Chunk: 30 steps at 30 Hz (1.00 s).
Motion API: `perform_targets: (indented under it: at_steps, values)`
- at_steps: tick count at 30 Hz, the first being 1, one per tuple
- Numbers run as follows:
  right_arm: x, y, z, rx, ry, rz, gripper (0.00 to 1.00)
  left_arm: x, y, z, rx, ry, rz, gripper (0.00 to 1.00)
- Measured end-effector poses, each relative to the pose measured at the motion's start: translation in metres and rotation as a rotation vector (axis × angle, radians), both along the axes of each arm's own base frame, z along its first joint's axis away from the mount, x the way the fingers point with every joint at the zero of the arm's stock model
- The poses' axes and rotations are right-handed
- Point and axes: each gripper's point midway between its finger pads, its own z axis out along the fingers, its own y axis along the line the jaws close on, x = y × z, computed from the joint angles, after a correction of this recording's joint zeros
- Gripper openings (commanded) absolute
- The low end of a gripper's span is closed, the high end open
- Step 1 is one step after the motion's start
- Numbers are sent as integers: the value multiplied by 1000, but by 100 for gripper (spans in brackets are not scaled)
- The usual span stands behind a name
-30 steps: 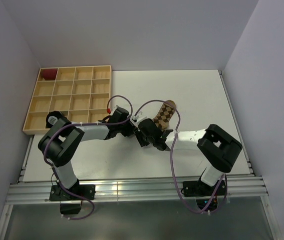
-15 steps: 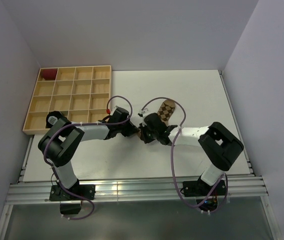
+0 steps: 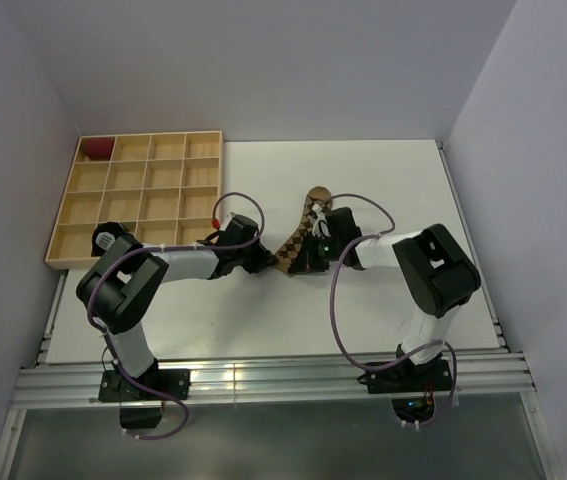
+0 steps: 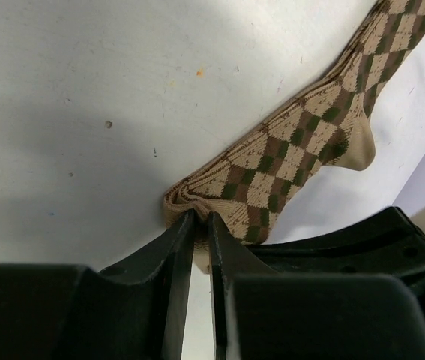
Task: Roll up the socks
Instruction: Roll the sock at the center of the board.
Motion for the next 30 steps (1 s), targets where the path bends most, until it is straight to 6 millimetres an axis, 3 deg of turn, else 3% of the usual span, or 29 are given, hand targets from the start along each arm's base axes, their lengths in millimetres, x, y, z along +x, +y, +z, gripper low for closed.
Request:
perform_targets:
  at_steps: [8,11,19,22,24,30]
  values:
    - [-3,5,-4,116,155,1,0,2,2,1,12,-5,13,26]
    - [-3,6,-3,133,187,-9,0,2,9,3,34,-16,29,34]
    - [-3,10,-3,168,260,-25,0,-11,41,7,105,-50,75,68]
    - [-3,12,-3,184,284,-28,0,-19,47,11,88,-73,77,67]
    - [-3,14,-3,194,297,-29,0,-23,50,8,81,-76,76,62]
    - [-4,16,-3,216,327,-36,0,-21,40,5,43,-88,48,55]
